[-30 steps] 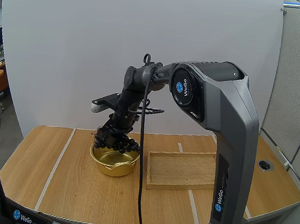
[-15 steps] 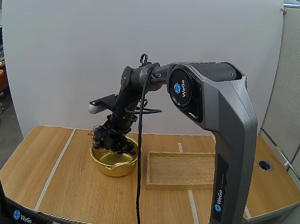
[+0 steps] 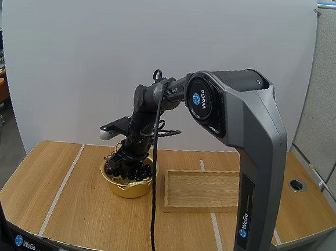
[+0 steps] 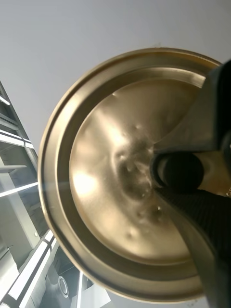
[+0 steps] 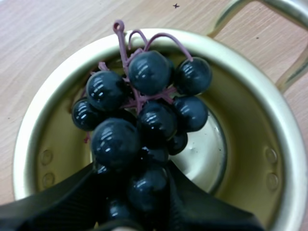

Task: Open the pot, put the grape inside, and close it

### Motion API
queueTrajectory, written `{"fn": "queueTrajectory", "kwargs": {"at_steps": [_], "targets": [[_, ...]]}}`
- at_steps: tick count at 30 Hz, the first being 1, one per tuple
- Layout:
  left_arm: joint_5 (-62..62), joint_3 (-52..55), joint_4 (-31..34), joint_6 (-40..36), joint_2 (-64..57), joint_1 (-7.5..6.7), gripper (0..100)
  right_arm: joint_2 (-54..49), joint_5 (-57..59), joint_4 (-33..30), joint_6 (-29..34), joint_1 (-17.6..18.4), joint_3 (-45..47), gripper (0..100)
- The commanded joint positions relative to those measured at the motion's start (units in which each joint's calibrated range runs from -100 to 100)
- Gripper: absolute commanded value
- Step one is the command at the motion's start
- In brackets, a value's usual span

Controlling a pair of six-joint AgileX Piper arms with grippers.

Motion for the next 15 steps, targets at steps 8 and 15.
{"fn": "queueTrajectory", "kwargs": {"at_steps": [8,15], "targets": [[-1.9,-0.4,0.2,-0.3,-0.2,-0.05,0,3.9,-2.5,-2.5,1.4,-0.1,0.8,0],[-1.9,-0.4,0.2,-0.3,-0.2,-0.05,0,3.9,-1.0,-1.0,1.4,-0.1,-0.5,0]]}}
